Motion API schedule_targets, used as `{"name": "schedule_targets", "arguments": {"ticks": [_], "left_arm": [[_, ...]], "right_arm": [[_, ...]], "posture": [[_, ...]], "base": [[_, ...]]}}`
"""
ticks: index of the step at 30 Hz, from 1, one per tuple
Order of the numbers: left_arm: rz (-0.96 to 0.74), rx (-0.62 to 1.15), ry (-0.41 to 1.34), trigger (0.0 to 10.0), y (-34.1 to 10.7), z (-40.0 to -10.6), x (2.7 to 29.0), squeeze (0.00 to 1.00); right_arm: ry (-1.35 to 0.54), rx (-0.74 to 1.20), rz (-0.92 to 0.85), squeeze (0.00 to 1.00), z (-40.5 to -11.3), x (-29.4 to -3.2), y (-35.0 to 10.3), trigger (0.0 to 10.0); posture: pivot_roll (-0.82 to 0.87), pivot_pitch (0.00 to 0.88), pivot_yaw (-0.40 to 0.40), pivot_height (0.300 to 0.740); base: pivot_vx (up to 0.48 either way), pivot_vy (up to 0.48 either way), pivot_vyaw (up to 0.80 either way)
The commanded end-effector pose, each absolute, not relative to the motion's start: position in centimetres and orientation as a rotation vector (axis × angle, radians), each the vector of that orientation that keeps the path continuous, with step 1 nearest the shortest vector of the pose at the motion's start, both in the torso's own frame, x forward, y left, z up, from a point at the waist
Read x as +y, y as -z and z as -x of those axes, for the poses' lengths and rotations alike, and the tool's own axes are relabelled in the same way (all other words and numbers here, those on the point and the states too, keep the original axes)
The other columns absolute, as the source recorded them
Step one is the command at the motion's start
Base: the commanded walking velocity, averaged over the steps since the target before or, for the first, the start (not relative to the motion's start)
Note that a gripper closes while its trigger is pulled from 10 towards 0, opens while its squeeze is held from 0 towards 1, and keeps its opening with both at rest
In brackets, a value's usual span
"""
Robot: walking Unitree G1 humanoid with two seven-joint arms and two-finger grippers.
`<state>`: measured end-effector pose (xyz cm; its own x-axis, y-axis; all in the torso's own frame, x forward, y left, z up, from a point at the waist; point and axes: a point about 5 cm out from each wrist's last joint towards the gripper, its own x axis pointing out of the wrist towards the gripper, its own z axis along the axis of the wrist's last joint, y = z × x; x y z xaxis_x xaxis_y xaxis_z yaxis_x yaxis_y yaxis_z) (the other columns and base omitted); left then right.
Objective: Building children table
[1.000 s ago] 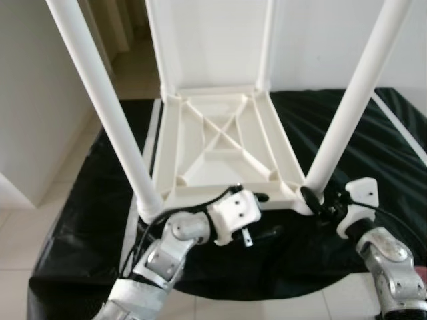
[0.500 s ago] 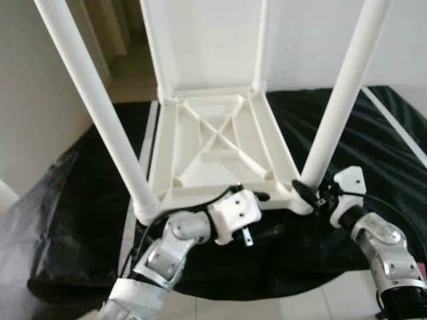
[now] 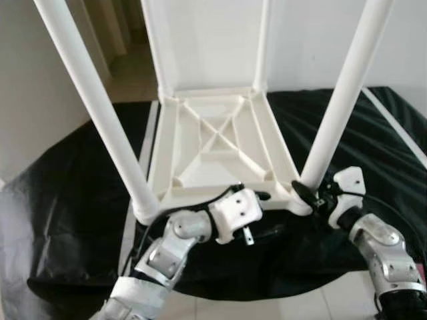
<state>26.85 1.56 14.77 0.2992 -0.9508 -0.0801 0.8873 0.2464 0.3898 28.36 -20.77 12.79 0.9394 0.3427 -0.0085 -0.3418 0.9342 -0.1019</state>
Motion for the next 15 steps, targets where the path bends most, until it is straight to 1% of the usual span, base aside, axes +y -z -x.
{"name": "schedule_targets", "arguments": {"ticks": [1, 2, 3, 8, 9, 10, 11, 12, 15], "left_arm": [[-0.400, -0.196, 1.237, 10.0, -14.9, -27.1, 1.6, 0.00], [-0.398, -0.195, 1.237, 10.0, -14.8, -27.1, 1.6, 0.00], [-0.396, -0.193, 1.237, 10.0, -14.8, -27.1, 1.6, 0.00], [-0.394, -0.195, 1.240, 10.0, -14.8, -27.0, 1.6, 0.00], [-0.389, -0.189, 1.244, 10.0, -14.7, -27.0, 1.5, 0.00], [-0.389, -0.189, 1.244, 10.0, -14.7, -27.0, 1.5, 0.00], [-0.388, -0.188, 1.245, 10.0, -14.7, -26.9, 1.5, 0.00], [-0.388, -0.188, 1.245, 10.0, -14.7, -26.9, 1.5, 0.00], [-0.400, -0.173, 1.213, 10.0, -14.4, -27.4, 2.2, 0.00]], "right_arm": [[-0.333, 0.075, 0.078, 0.00, -28.0, -20.0, -11.2, 10.0], [-0.289, 0.077, 0.055, 0.00, -27.9, -19.8, -11.1, 10.0], [-0.226, 0.073, -0.009, 0.00, -27.7, -19.5, -11.0, 10.0], [-0.183, 0.063, 0.004, 0.00, -27.4, -19.1, -11.1, 10.0], [0.015, 0.087, 0.017, 0.00, -27.3, -19.4, -10.7, 10.0], [0.015, 0.087, 0.017, 0.00, -27.3, -19.4, -10.7, 10.0], [0.098, 0.097, 0.023, 0.00, -27.2, -19.6, -10.6, 10.0], [0.098, 0.097, 0.023, 0.00, -27.2, -19.6, -10.6, 10.0], [0.388, 0.163, 0.013, 0.00, -26.4, -20.2, -9.9, 10.0]], "posture": [[-0.11, 0.000, 0.046, 0.740], [-0.11, 0.003, 0.047, 0.740], [-0.11, 0.005, 0.047, 0.740], [-0.12, 0.012, 0.049, 0.740], [-0.12, 0.024, 0.047, 0.740], [-0.12, 0.024, 0.047, 0.740], [-0.12, 0.024, 0.047, 0.740], [-0.12, 0.024, 0.047, 0.740], [-0.12, 0.029, 0.040, 0.740]], "base": [[0.000, 0.000, 0.00], [0.000, 0.000, 0.00], [0.000, 0.000, 0.00], [0.000, 0.000, 0.00], [0.000, 0.000, 0.00], [0.000, 0.000, 0.00], [0.000, 0.000, 0.00], [0.000, 0.000, 0.00], [0.000, 0.000, 0.00]]}}
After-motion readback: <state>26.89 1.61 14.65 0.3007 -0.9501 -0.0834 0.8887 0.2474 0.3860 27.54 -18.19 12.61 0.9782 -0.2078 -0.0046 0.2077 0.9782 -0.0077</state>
